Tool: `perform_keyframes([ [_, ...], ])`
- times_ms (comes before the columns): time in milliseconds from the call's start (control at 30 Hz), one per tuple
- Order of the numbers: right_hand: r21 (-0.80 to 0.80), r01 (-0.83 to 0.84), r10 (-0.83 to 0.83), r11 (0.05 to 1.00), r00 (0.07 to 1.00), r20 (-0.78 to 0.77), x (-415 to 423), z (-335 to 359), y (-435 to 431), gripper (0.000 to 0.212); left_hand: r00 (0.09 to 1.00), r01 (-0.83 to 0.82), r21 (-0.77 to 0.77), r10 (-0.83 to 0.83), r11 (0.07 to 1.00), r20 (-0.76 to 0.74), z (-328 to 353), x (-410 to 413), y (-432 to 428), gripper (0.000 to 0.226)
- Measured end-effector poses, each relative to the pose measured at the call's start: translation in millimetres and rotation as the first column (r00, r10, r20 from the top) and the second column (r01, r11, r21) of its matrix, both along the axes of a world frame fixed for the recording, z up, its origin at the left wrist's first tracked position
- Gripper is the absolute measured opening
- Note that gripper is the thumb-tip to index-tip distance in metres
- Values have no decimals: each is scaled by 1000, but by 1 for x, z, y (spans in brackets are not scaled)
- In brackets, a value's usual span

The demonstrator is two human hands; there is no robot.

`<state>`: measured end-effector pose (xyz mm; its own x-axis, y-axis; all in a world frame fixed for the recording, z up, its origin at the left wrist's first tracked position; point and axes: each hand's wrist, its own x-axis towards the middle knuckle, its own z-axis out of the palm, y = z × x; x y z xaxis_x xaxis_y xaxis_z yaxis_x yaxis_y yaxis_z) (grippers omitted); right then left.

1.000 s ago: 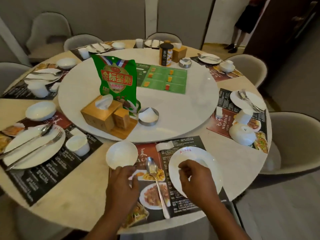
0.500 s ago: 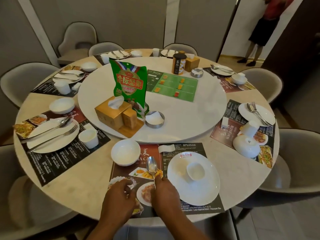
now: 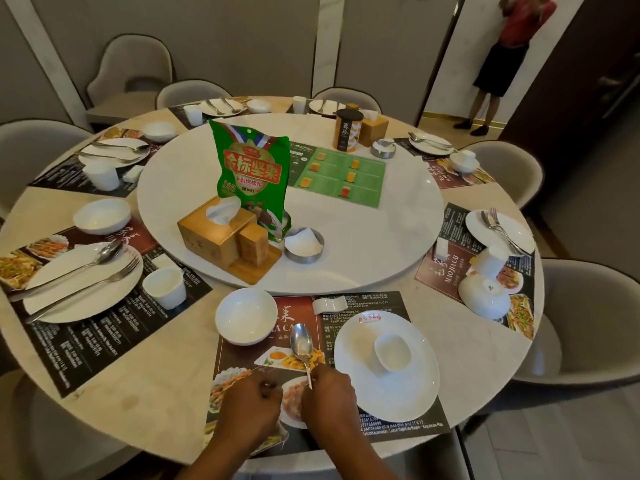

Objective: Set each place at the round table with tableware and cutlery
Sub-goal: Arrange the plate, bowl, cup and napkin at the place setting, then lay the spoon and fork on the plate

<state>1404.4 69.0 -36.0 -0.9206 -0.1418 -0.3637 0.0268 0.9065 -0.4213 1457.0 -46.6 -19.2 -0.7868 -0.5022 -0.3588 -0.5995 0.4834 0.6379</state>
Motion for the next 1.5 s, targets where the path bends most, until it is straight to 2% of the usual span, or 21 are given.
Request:
perform_keyframes([
  [100,-134,56,-57,989,998,-3,6,-2,3,16,998,49,79,-52,996,47,-1,-11,3,19],
  [267,-301,123,-111,946,992,57,15,2,12,15,997,-29,379,-1,925,77,4,-17,10,25],
  [367,-327,112,-94,938,993,70,20,8,16,19,997,-73,448,57,891,50,12,-18,18,27],
  [533,-387,137,-120,912,990,68,24,17,29,14,994,-107,520,90,847,59,19,-17,30,29],
  [633,-421,62,-59,905,998,21,22,33,47,13,988,-155,541,129,827,87,19,-20,37,25],
  [700,-382,-6,-33,924,995,-96,13,48,71,9,980,-198,548,175,813,95,18,-24,42,22],
  [767,-365,14,-120,931,955,-270,-6,61,108,9,969,-247,534,224,809,108,19,-27,47,19],
  [833,-356,112,-241,928,909,-341,-34,63,153,10,954,-299,521,271,800,131,18,-33,53,15],
  [900,-267,207,-282,941,918,-279,-61,53,184,12,945,-324,511,299,796,134,17,-35,57,8],
  [967,-165,205,-234,965,955,-181,-84,34,206,23,937,-346,497,325,796,132,15,-37,67,4],
  [1100,-169,130,-138,977,990,-37,-98,9,209,37,911,-393,520,398,758,109,18,-41,85,9],
  [1233,-192,132,-143,972,989,-41,-97,0,207,37,900,-415,561,412,716,140,15,-43,93,10],
  [1500,-235,129,-141,963,989,-37,-80,-1,187,35,899,-417,515,424,749,111,11,-28,77,20],
])
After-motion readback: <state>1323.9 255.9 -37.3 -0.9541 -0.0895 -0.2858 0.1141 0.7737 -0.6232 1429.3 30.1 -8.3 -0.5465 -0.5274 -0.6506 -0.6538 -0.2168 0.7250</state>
